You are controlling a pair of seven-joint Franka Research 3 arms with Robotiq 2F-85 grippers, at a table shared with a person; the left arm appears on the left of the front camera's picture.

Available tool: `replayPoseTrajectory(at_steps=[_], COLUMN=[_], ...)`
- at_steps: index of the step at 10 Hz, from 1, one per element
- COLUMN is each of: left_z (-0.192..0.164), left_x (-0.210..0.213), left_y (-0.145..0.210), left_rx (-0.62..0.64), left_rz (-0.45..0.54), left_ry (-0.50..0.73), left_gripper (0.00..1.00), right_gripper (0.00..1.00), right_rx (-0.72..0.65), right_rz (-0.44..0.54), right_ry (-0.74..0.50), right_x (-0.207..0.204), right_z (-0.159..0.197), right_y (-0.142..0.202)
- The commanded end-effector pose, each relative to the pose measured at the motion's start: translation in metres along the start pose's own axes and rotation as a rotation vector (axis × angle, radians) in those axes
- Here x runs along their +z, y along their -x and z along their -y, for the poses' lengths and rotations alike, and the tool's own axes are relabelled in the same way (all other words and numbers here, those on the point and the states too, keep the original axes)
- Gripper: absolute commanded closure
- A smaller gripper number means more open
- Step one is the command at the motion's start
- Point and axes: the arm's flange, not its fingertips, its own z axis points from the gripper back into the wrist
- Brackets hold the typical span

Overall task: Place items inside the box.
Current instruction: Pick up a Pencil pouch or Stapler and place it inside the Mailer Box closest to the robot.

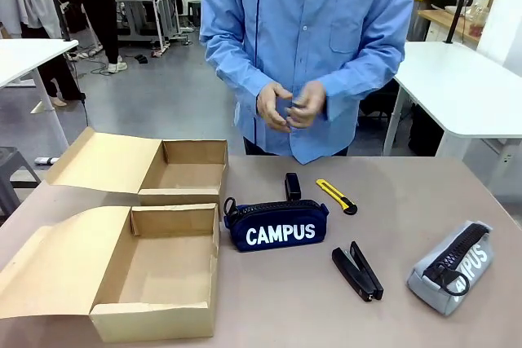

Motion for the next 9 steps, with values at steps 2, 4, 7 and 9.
replayPoseTrajectory(at_steps=[2, 4, 7, 9], left_z=[0.002, 0.002, 0.002, 0.002], left_x=[0.000, 0.000, 0.000, 0.000], left_y=[0.000, 0.000, 0.000, 0.000], left_rx=[-0.022, -0.022, -0.022, -0.022], left_rz=[0.005, 0.005, 0.005, 0.005], left_ry=[0.016, 0.016, 0.016, 0.016], left_gripper=[0.00, 0.00, 0.00, 0.00], right_gripper=[0.00, 0.00, 0.00, 0.00], right_rx=[0.110, 0.127, 0.158, 0.161], right_rz=[-0.116, -0.214, -0.378, -0.342], right_ry=[0.059, 0.135, 0.276, 0.179], right_x=[-0.164, -0.250, -0.287, -0.218], right_z=[-0.058, -0.070, -0.060, -0.127], right_y=[0.029, 0.073, 0.128, -0.034])
